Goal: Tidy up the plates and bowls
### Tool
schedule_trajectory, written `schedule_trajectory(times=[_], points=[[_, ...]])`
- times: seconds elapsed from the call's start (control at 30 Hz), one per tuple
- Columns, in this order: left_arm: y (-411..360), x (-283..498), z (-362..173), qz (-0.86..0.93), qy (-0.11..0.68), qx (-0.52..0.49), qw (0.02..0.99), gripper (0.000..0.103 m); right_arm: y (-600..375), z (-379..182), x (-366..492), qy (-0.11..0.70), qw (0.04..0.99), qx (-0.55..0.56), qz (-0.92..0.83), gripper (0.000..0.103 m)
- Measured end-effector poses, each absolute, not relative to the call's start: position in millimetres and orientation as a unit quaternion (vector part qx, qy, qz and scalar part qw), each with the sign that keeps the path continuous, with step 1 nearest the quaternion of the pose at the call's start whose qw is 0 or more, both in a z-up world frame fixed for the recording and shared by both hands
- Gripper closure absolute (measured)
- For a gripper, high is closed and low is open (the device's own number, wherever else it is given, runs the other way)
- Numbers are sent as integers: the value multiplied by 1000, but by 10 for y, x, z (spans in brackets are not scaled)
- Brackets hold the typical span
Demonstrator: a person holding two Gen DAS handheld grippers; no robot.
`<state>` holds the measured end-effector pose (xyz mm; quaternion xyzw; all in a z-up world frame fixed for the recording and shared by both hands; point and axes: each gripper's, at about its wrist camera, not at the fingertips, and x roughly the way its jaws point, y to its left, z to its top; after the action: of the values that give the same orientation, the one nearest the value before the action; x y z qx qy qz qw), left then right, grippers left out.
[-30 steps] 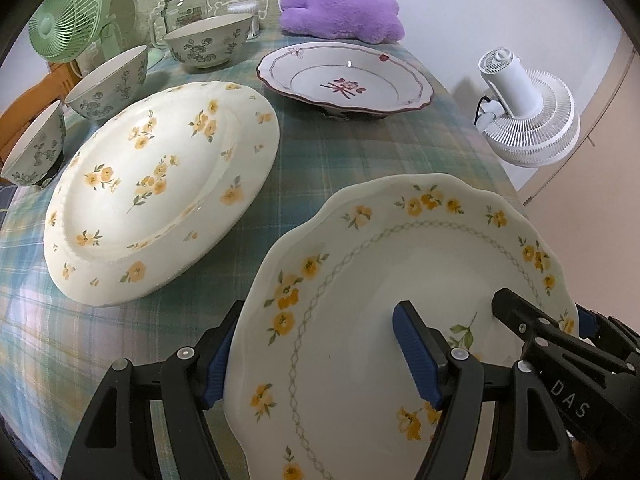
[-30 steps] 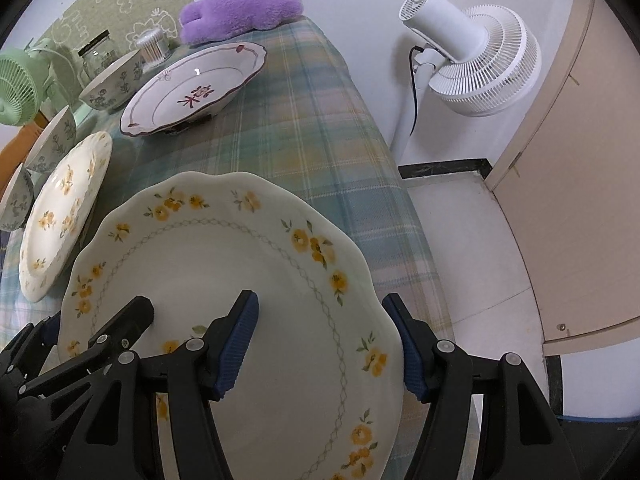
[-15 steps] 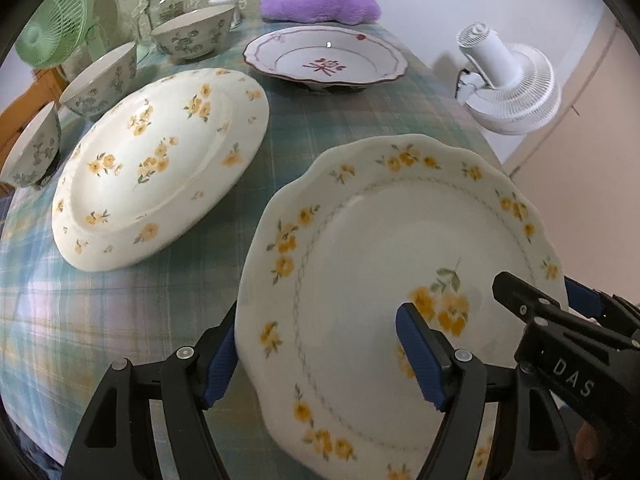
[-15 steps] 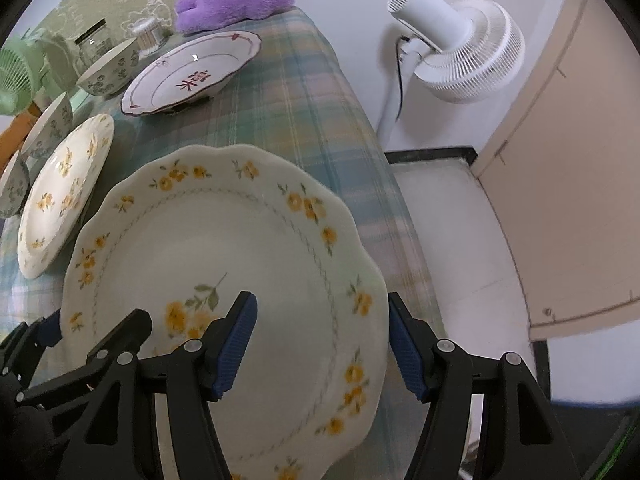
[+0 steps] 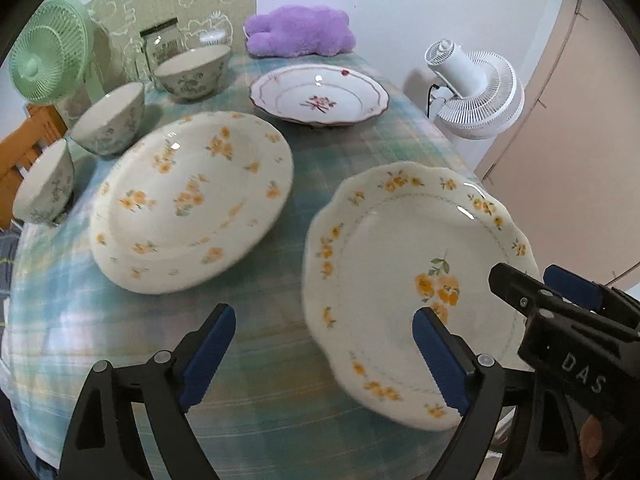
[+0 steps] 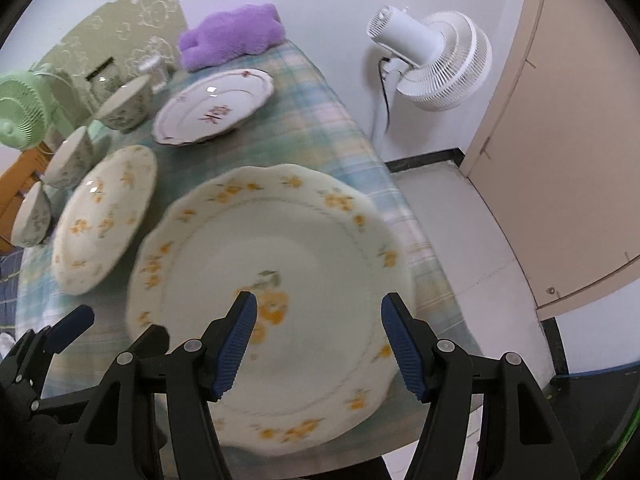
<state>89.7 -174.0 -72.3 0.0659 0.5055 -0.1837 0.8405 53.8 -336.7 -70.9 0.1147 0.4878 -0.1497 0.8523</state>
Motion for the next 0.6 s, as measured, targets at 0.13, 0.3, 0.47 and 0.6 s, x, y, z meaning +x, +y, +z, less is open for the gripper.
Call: schedule_trajectory(times=[0.13,0.3,0.47,0.6], points=[[-1565,917,-614,-185,492,68,848,12,-3126,-584,535,467,866,114,-140,35],[-1259,990,-461,-175,474,67,861,12,-2810,-433,605,451,875,115,-134,35],[-945,1117,-314,-161,454,67,874,12,-2464,-255,711,434,885,102,-130,35],[-740,1284,-225,-143,438,70,885,12,-2246,-154,852,421,892,107,-125,35]])
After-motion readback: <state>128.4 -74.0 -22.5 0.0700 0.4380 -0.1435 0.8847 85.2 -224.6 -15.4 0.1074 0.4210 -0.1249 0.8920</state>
